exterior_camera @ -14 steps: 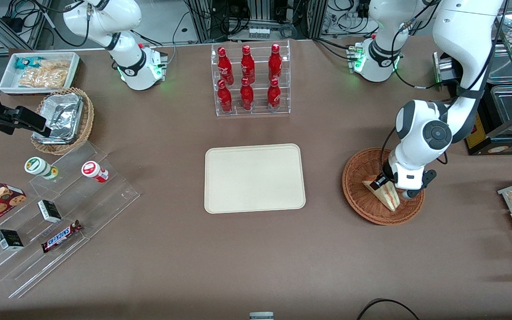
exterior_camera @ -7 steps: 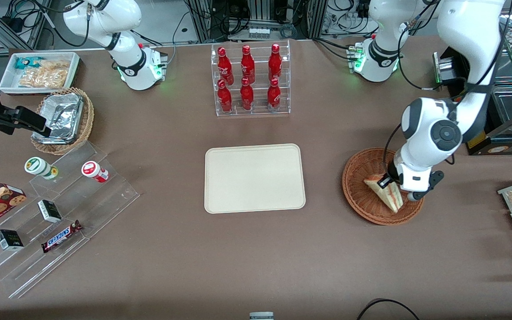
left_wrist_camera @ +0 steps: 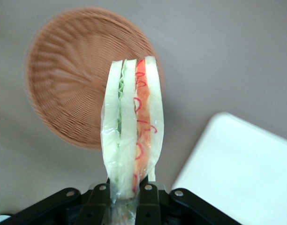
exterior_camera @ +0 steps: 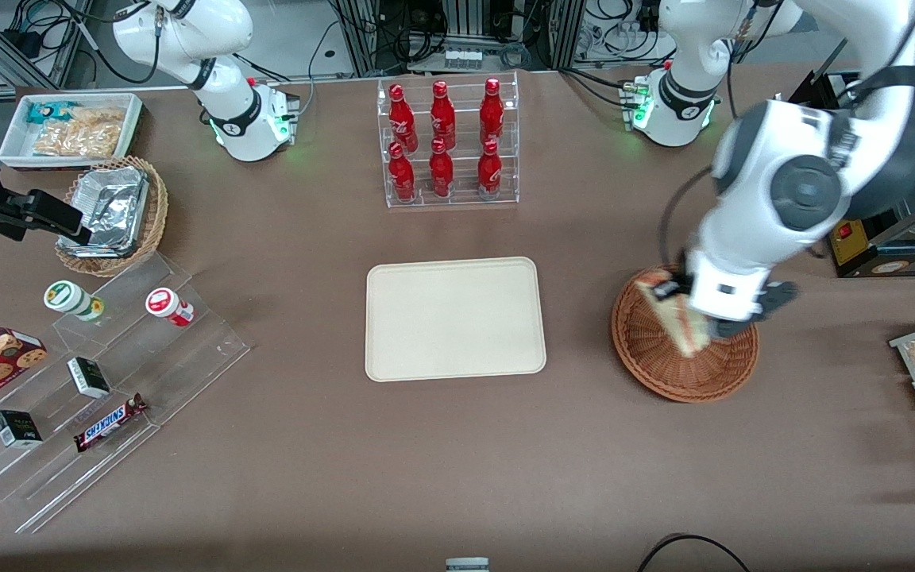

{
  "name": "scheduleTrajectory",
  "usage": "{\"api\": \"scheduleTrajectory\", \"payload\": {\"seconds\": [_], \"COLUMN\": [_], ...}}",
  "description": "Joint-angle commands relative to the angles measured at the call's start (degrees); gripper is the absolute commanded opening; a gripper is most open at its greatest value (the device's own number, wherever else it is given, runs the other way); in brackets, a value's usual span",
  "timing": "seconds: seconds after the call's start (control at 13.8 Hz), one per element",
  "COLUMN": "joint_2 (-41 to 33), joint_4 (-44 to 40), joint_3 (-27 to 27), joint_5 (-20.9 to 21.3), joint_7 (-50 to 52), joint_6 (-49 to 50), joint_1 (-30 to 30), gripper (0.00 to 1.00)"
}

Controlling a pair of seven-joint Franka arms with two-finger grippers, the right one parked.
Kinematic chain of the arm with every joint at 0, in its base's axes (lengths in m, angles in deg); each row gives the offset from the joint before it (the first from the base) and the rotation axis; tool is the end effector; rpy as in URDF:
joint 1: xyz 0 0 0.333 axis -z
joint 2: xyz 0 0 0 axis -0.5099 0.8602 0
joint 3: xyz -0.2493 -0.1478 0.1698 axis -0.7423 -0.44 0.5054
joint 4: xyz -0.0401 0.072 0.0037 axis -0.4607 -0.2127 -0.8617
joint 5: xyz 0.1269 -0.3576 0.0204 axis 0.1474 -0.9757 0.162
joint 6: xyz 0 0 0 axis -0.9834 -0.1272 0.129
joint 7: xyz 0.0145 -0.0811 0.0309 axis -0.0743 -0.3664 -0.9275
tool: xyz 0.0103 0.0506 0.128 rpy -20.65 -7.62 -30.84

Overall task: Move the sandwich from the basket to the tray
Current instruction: 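Lift the sandwich and carry it over the beige tray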

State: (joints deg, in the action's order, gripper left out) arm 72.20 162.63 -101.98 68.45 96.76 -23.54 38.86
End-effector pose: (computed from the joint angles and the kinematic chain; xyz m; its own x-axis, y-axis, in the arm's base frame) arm 0.5575 -0.2267 0.4578 0.9016 0.4174 -0.1133 0.4151 -0.9087 -0.0437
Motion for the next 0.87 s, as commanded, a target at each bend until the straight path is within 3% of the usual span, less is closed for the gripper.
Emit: {"api": "scheduleTrajectory", "payload": {"seconds": [0.0,0.15,0.44,0.65,0.8], "joint_2": [6.50,10.72,19.50,24.69,26.81], "joint_4": [-5.34,-8.67,-13.16,-13.87,-13.87], "joint_3": [0.11,-1.73,-1.74,-1.83,-1.83], "joint_5": [-3.52,-7.74,-6.79,1.63,2.88], "joint_7": [-0.08,-2.46,-1.76,4.20,5.27], "joint_6": [0.10,-0.88,-9.20,-15.09,-18.53], "joint_1": [6.55,9.53,19.81,23.08,24.23], "gripper": [0.06,0.06,0.05,0.06,0.06]}}
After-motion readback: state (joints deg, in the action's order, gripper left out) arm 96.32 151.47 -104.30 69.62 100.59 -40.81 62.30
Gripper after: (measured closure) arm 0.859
